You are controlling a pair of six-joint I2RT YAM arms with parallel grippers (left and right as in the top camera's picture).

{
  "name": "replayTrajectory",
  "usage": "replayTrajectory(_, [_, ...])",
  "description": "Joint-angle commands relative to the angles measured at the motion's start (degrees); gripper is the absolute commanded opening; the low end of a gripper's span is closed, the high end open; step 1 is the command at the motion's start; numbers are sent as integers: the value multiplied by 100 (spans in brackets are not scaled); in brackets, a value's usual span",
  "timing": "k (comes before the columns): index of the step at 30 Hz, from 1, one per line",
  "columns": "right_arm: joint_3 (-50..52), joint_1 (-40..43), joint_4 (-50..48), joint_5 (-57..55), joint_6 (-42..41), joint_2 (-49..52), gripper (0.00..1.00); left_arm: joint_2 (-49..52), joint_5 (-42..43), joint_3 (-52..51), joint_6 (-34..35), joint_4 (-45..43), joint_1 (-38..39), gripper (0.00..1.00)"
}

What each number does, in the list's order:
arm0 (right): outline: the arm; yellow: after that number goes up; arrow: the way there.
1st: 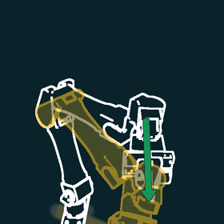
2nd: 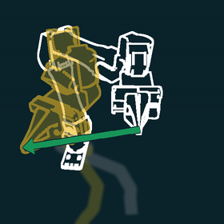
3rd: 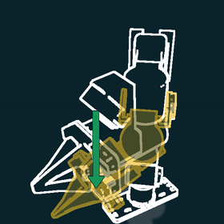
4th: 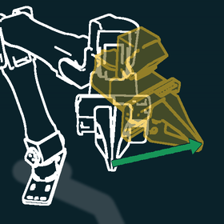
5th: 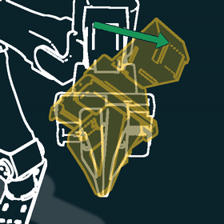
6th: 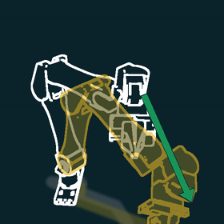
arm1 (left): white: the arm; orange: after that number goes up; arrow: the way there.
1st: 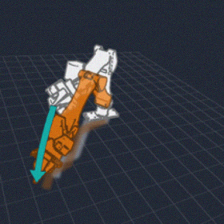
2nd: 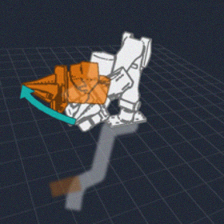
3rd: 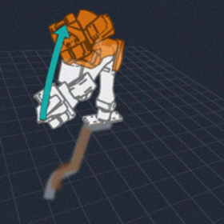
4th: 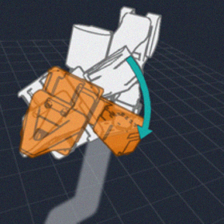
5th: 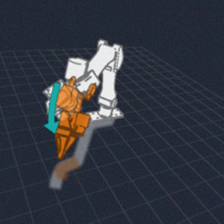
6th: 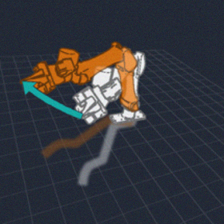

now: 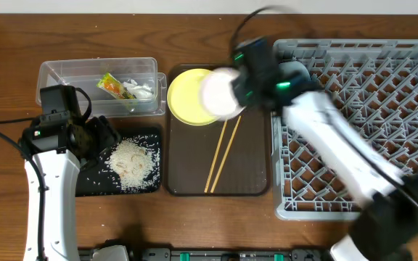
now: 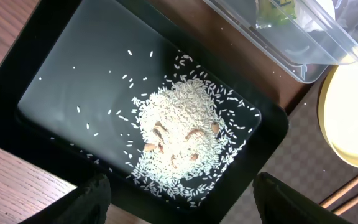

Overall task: Sort waste into correct bins and load items into the dishwasher rack
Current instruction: 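Carry the white bowl into the dish rack with the right gripper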

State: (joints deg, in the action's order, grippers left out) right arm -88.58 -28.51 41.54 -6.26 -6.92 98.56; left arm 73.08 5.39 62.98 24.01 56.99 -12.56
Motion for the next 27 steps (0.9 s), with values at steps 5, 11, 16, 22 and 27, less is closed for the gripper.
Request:
replayTrajectory(5, [-87, 1213, -66, -2083, 2238, -621, 1, -11, -70, 35, 31, -26, -17, 76])
replayTrajectory(11, [-72, 1932, -417, -4194, 2844, -463, 1, -9, -70, 35, 31, -57, -17, 77])
replayTrajectory(16, [-63, 2282, -907, -5318, 2841, -122, 1, -11, -70, 35, 31, -68, -17, 77])
replayTrajectory(22, [-63, 2481, -1097, -5528, 2841, 393, 1, -11, -70, 35, 31, -70, -17, 76])
replayTrajectory(27, [-61, 2472, -1088, -5545, 2813, 848, 1, -11, -70, 35, 31, -68, -17, 77])
